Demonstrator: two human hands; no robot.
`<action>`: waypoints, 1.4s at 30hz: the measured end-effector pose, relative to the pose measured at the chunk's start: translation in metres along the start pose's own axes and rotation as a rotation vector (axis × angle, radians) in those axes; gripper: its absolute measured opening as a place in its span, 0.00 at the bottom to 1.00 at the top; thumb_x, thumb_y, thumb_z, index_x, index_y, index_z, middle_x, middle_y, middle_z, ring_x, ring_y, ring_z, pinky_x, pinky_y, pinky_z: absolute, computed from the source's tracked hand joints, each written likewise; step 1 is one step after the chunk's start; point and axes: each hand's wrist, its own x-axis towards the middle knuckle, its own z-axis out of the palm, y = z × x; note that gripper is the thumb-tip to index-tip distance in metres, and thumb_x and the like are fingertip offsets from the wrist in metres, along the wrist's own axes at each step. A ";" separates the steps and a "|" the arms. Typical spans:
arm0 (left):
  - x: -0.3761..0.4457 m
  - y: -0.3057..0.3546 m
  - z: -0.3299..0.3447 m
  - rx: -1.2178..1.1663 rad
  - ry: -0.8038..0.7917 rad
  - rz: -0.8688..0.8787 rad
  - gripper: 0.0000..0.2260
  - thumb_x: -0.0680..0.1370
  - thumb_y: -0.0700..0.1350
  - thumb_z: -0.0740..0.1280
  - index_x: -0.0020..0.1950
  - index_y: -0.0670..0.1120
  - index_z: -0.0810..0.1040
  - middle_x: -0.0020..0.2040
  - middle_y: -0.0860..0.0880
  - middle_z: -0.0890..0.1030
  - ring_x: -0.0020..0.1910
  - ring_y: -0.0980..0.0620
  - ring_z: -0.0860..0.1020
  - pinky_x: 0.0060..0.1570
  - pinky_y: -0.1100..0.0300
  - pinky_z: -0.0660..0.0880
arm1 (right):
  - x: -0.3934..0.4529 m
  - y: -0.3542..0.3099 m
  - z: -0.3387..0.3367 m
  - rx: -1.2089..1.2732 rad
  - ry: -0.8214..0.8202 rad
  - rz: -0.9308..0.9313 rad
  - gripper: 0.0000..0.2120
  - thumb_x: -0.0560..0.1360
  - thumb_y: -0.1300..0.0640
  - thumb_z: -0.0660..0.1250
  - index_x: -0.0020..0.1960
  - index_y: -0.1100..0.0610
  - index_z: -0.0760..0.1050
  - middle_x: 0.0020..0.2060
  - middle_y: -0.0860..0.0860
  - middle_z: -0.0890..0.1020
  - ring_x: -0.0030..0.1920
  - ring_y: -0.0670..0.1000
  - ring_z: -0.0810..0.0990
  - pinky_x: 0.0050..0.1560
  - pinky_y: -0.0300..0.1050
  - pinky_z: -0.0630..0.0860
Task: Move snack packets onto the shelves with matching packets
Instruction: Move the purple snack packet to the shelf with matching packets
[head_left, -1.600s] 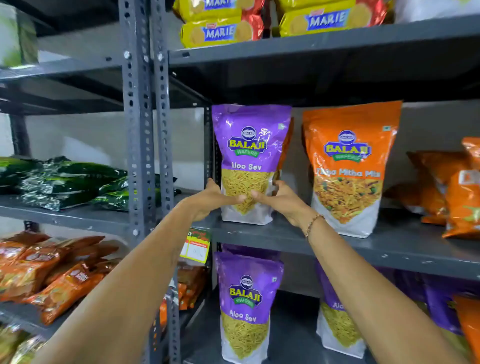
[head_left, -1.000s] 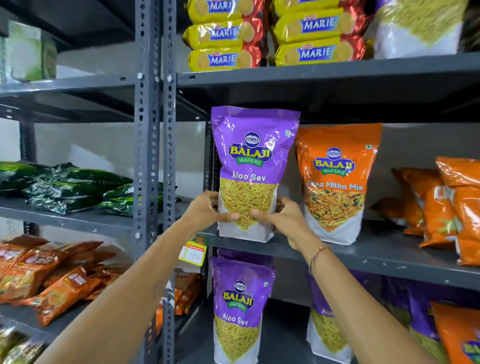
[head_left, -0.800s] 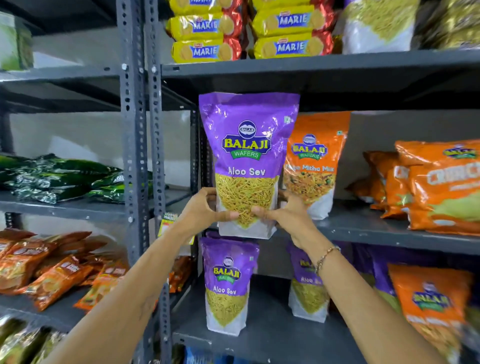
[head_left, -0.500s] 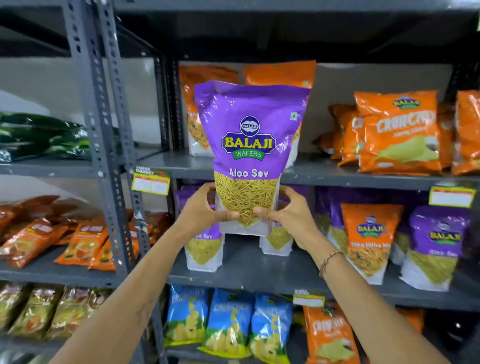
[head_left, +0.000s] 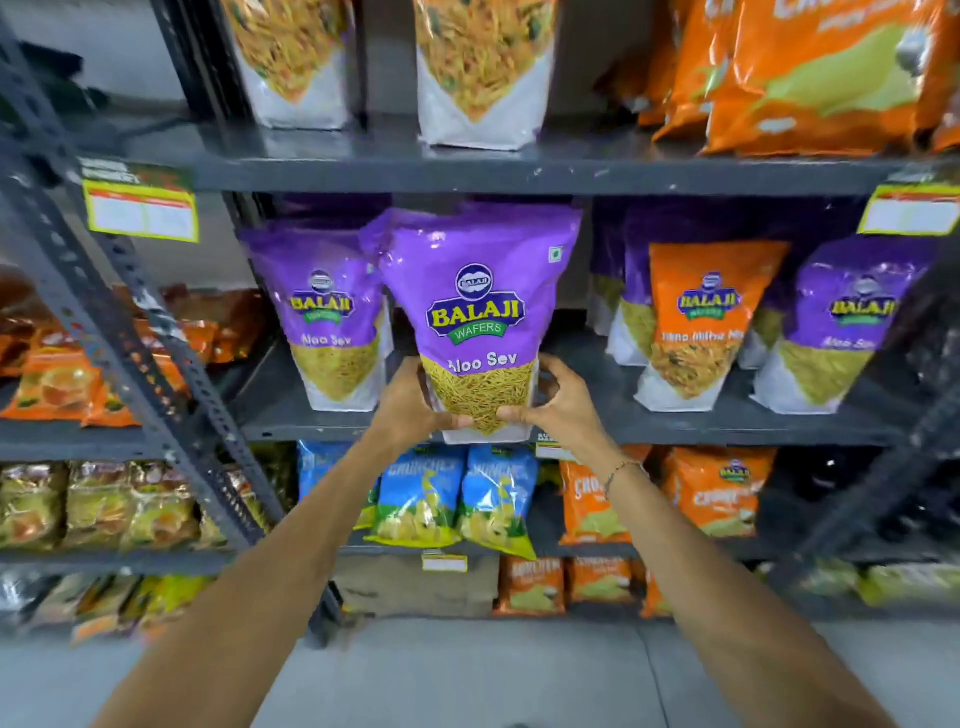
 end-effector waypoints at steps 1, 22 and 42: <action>0.009 -0.006 0.007 0.001 -0.009 -0.010 0.43 0.51 0.48 0.83 0.62 0.43 0.69 0.55 0.45 0.80 0.53 0.47 0.79 0.57 0.47 0.76 | 0.008 0.011 -0.003 -0.005 -0.004 0.020 0.32 0.59 0.65 0.81 0.59 0.55 0.73 0.49 0.51 0.81 0.46 0.39 0.81 0.43 0.29 0.76; 0.122 -0.033 0.075 0.023 -0.027 -0.109 0.36 0.56 0.44 0.82 0.60 0.44 0.70 0.56 0.48 0.79 0.54 0.48 0.79 0.54 0.53 0.76 | 0.119 0.099 -0.032 0.114 -0.081 0.163 0.30 0.62 0.67 0.79 0.60 0.57 0.70 0.52 0.50 0.82 0.52 0.47 0.82 0.49 0.38 0.81; 0.079 -0.036 0.094 0.222 -0.009 -0.219 0.31 0.70 0.47 0.73 0.66 0.38 0.61 0.65 0.40 0.62 0.67 0.43 0.62 0.66 0.52 0.64 | 0.087 0.103 -0.041 0.034 0.060 0.168 0.29 0.72 0.69 0.69 0.70 0.60 0.65 0.59 0.51 0.74 0.59 0.48 0.74 0.55 0.37 0.75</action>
